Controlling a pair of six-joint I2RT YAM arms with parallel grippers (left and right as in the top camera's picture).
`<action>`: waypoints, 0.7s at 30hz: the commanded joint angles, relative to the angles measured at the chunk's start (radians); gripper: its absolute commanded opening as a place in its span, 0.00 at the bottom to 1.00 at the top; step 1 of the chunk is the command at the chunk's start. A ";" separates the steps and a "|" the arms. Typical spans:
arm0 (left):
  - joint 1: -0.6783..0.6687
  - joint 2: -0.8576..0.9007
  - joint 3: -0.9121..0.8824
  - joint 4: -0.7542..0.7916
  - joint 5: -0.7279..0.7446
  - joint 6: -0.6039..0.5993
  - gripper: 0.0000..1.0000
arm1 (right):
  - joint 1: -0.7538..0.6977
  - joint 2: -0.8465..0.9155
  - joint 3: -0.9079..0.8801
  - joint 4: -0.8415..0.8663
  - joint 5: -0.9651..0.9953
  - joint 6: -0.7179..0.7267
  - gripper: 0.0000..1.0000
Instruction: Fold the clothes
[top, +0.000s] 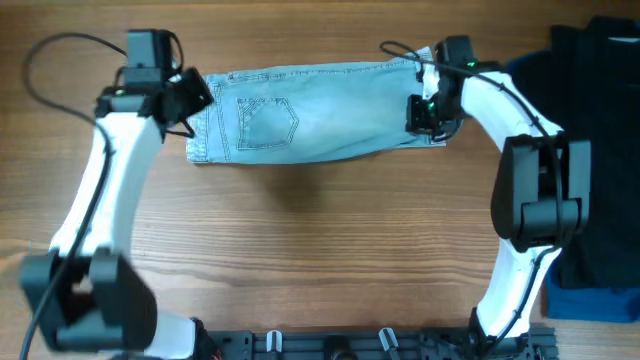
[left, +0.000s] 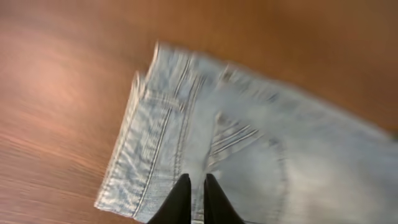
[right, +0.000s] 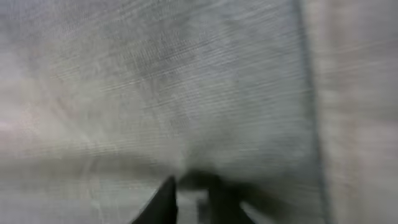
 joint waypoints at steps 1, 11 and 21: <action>0.010 -0.038 0.012 -0.035 -0.039 -0.005 0.12 | -0.017 -0.090 0.117 -0.073 -0.013 -0.074 0.27; 0.051 0.041 0.005 -0.104 -0.117 0.003 0.53 | -0.145 -0.111 0.053 -0.077 0.084 -0.209 0.53; 0.051 0.054 0.005 -0.106 -0.117 0.007 0.57 | -0.145 -0.024 -0.017 0.077 0.008 -0.203 0.54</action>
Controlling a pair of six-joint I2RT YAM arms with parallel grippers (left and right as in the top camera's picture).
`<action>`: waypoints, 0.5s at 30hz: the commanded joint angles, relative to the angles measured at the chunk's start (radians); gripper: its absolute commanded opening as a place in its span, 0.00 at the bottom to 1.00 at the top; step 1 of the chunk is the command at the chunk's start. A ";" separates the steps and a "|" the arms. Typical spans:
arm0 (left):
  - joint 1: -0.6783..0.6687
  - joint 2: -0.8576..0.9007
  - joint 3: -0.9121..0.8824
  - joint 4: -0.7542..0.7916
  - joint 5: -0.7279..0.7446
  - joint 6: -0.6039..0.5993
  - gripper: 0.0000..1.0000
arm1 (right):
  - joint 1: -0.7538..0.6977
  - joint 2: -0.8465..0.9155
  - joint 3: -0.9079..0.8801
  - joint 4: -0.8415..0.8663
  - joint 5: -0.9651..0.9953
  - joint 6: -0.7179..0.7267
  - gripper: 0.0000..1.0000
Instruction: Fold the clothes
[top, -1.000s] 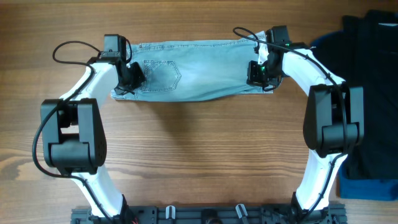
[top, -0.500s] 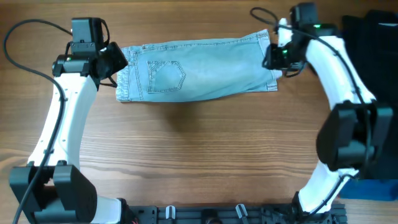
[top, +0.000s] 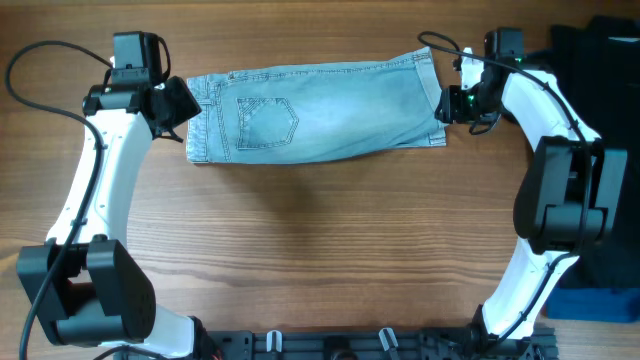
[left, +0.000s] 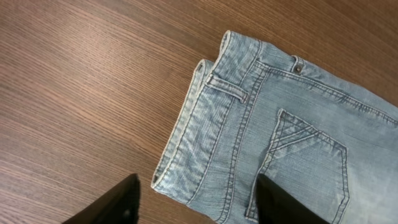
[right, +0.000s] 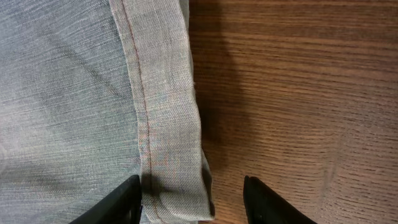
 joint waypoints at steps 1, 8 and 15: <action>0.004 0.012 -0.005 0.003 -0.017 0.006 0.57 | 0.004 0.008 -0.003 0.007 -0.026 0.002 0.55; 0.004 0.057 -0.005 0.006 -0.016 0.005 0.59 | 0.004 0.008 -0.003 0.103 -0.026 -0.031 0.71; 0.003 0.076 -0.005 0.013 -0.016 0.005 0.58 | 0.031 0.039 -0.006 0.058 -0.115 -0.025 0.56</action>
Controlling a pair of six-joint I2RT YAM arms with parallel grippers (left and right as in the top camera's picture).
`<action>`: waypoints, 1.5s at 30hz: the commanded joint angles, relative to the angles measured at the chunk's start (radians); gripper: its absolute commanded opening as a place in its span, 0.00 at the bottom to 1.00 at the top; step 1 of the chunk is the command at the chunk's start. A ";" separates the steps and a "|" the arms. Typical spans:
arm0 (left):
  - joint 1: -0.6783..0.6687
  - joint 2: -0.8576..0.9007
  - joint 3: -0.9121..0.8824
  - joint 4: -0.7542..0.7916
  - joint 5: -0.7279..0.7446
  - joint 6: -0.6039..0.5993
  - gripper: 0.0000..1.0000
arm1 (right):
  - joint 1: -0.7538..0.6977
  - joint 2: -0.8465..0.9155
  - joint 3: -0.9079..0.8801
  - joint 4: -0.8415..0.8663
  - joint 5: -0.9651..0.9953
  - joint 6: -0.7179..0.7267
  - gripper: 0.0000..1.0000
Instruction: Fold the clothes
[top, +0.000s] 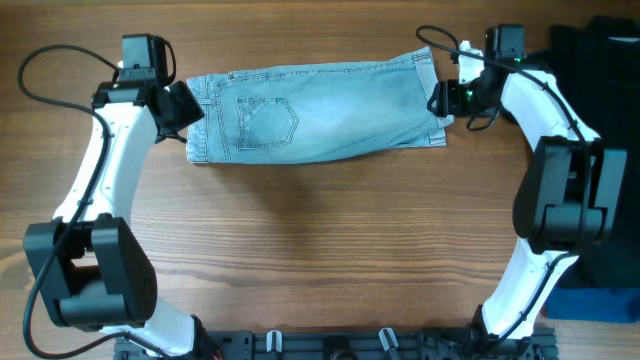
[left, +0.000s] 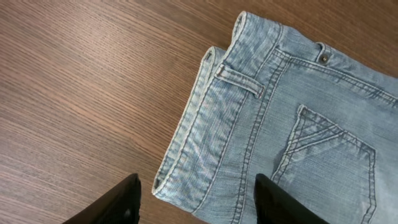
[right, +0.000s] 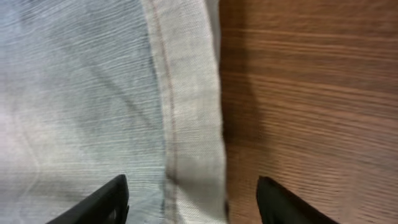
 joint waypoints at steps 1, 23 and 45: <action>0.003 0.007 -0.005 0.006 -0.013 0.005 0.58 | 0.033 0.036 -0.006 -0.019 -0.043 -0.003 0.52; 0.003 0.008 -0.005 0.006 -0.013 0.005 0.62 | 0.041 0.037 -0.090 -0.009 0.036 0.079 0.71; 0.004 -0.011 0.005 0.037 -0.013 0.005 0.60 | -0.160 -0.086 -0.065 -0.023 0.052 0.015 0.04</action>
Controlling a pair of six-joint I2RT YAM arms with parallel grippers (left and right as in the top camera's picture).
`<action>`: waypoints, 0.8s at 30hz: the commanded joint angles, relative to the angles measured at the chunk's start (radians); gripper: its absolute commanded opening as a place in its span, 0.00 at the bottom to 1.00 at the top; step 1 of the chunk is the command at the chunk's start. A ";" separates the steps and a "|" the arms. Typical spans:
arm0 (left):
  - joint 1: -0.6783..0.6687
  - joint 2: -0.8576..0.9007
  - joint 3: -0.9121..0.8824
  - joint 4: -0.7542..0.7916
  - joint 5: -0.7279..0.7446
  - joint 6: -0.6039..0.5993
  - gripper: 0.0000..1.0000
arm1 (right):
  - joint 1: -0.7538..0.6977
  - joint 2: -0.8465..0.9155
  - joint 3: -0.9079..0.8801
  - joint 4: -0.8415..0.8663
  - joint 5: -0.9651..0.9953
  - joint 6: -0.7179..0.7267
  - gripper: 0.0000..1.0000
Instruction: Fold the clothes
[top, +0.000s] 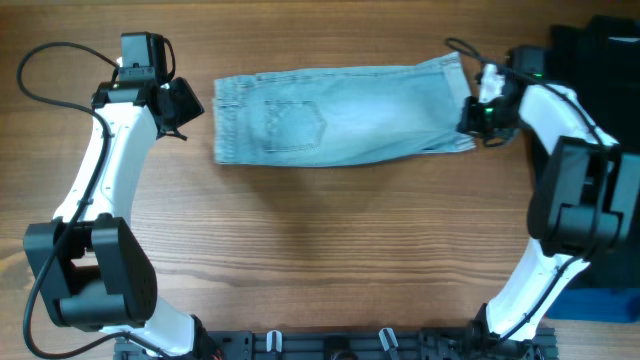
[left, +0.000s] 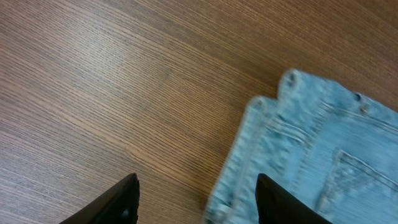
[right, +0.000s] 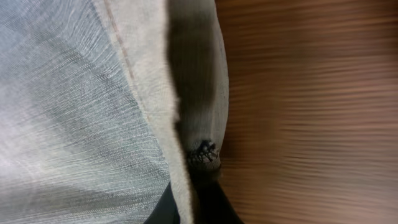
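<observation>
Light blue jeans (top: 340, 118), folded lengthwise, lie across the far part of the wooden table (top: 320, 250), waistband to the left and leg hems to the right. My right gripper (top: 476, 120) is shut on the hem edge at the right end; the right wrist view shows the shut gripper (right: 194, 202) pinching the hem (right: 155, 93). My left gripper (top: 192, 104) stands open to the left of the waistband, apart from it. In the left wrist view the open gripper (left: 198, 205) is over bare wood, with the waistband (left: 292, 143) at the right.
A pile of dark clothes (top: 600, 60) lies at the table's right edge, with a blue item (top: 600, 300) nearer the front. A black rail (top: 330, 345) runs along the front edge. A cable (top: 50, 60) loops behind the left arm.
My right gripper has shut on the hem and sits further right. The jeans have shifted right, away from my left gripper, which stays open in the same place.
At first both grippers were shut at the jeans' ends, left at the waistband, right at the hems. Then both stood open just off those ends, and stayed so. Now the right one holds the hem and the jeans lie further right.
</observation>
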 joint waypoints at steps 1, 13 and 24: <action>0.003 -0.011 0.005 0.003 -0.013 0.005 0.61 | -0.038 -0.078 0.038 0.006 0.028 -0.066 0.04; 0.004 -0.019 0.005 0.052 0.153 0.005 0.33 | 0.163 -0.379 0.070 -0.062 -0.066 -0.104 0.04; 0.062 -0.019 0.004 0.055 0.153 0.005 0.36 | 0.493 -0.381 0.070 0.042 -0.137 0.003 0.04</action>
